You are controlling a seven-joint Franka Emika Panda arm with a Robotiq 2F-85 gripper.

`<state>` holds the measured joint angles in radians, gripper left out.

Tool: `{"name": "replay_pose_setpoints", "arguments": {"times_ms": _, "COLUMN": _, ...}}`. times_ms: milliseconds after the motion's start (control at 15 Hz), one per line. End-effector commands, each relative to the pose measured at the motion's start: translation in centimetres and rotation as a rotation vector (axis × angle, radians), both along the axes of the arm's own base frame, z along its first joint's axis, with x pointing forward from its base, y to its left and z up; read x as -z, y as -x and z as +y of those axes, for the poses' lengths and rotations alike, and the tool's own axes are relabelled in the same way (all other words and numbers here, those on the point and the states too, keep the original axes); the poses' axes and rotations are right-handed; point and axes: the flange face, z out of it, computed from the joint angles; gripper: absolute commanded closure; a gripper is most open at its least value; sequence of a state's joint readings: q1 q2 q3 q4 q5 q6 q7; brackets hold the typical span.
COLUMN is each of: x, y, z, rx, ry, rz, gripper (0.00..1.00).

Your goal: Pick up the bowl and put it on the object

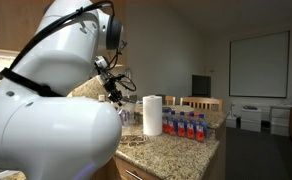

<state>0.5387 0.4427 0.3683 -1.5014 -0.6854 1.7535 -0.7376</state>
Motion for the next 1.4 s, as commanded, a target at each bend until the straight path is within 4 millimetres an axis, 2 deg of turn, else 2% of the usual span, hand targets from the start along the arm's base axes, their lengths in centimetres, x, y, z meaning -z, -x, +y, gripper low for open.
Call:
{"name": "replay_pose_setpoints", "arguments": {"times_ms": 0, "x": -0.1, "y": -0.1, "z": 0.1, "rx": 0.0, "ry": 0.0, "rz": 0.0, "gripper": 0.95}}
{"name": "replay_pose_setpoints", "arguments": {"times_ms": 67, "x": 0.5, "y": 0.0, "z": 0.9, "rx": -0.012, "ry": 0.036, "rz": 0.007, "gripper": 0.95}}
{"name": "replay_pose_setpoints", "arguments": {"times_ms": 467, "x": 8.4, "y": 1.1, "z": 5.4, "rx": -0.079, "ry": 0.169, "rz": 0.077, "gripper": 0.94}}
{"name": "replay_pose_setpoints", "arguments": {"times_ms": 600, "x": 10.9, "y": 1.2, "z": 6.2, "rx": -0.087, "ry": 0.198, "rz": 0.094, "gripper": 0.94}}
{"name": "replay_pose_setpoints", "arguments": {"times_ms": 933, "x": 15.8, "y": 2.2, "z": 5.0, "rx": -0.093, "ry": 0.25, "rz": 0.157, "gripper": 0.94}}
{"name": "replay_pose_setpoints", "arguments": {"times_ms": 1133, "x": 18.5, "y": 2.6, "z": 3.4, "rx": -0.095, "ry": 0.283, "rz": 0.173, "gripper": 0.94}}
{"name": "replay_pose_setpoints", "arguments": {"times_ms": 1333, "x": 21.4, "y": 2.2, "z": 1.5, "rx": -0.082, "ry": 0.331, "rz": 0.165, "gripper": 0.95}}
